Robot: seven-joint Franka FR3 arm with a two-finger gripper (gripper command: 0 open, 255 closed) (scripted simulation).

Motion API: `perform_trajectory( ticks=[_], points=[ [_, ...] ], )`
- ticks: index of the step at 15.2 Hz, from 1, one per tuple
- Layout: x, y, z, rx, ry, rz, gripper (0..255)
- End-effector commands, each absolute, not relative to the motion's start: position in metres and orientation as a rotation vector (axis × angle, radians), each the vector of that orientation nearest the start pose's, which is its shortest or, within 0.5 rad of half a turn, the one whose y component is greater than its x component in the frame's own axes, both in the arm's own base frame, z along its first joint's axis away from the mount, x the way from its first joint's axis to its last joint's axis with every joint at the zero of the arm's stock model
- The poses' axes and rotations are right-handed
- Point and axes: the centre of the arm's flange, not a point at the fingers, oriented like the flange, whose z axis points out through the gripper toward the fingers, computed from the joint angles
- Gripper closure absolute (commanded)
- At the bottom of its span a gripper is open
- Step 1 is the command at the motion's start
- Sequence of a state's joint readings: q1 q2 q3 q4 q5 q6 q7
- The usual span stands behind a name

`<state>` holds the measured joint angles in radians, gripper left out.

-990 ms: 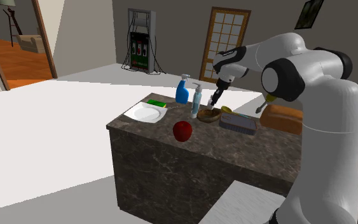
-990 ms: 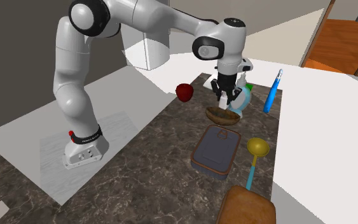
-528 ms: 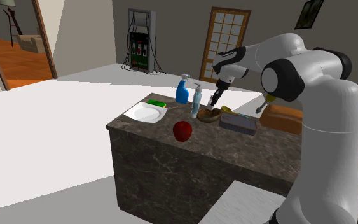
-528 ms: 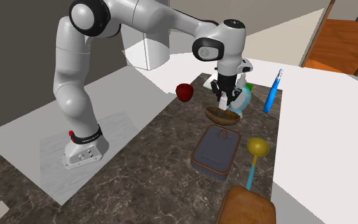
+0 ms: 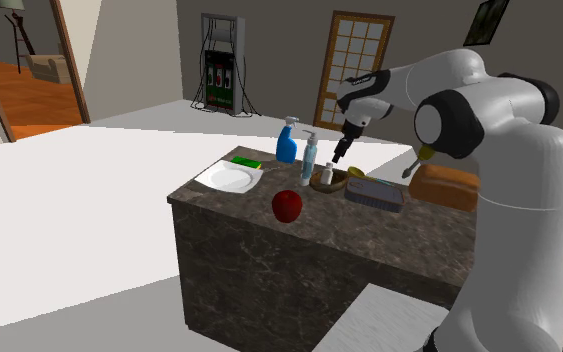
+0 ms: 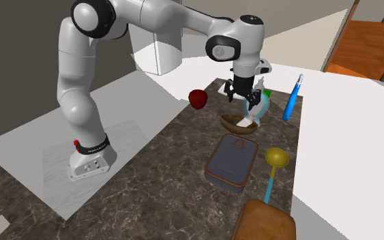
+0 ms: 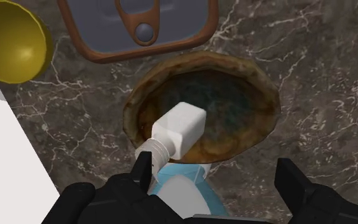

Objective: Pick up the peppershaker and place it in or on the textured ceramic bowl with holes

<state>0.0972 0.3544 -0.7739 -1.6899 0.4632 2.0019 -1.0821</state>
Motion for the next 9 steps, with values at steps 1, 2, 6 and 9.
perform_trajectory(
  ticks=[1, 2, 6, 9],
  points=[
    [0.544, -0.346, 0.470, -3.040, -0.403, -0.285, 0],
    [0.542, -0.347, 0.480, -3.040, -0.403, -0.285, 0],
    [0.542, -0.347, 0.480, -3.040, -0.402, -0.285, 0],
    [0.542, -0.347, 0.480, -3.040, -0.403, -0.285, 0]
  ],
)
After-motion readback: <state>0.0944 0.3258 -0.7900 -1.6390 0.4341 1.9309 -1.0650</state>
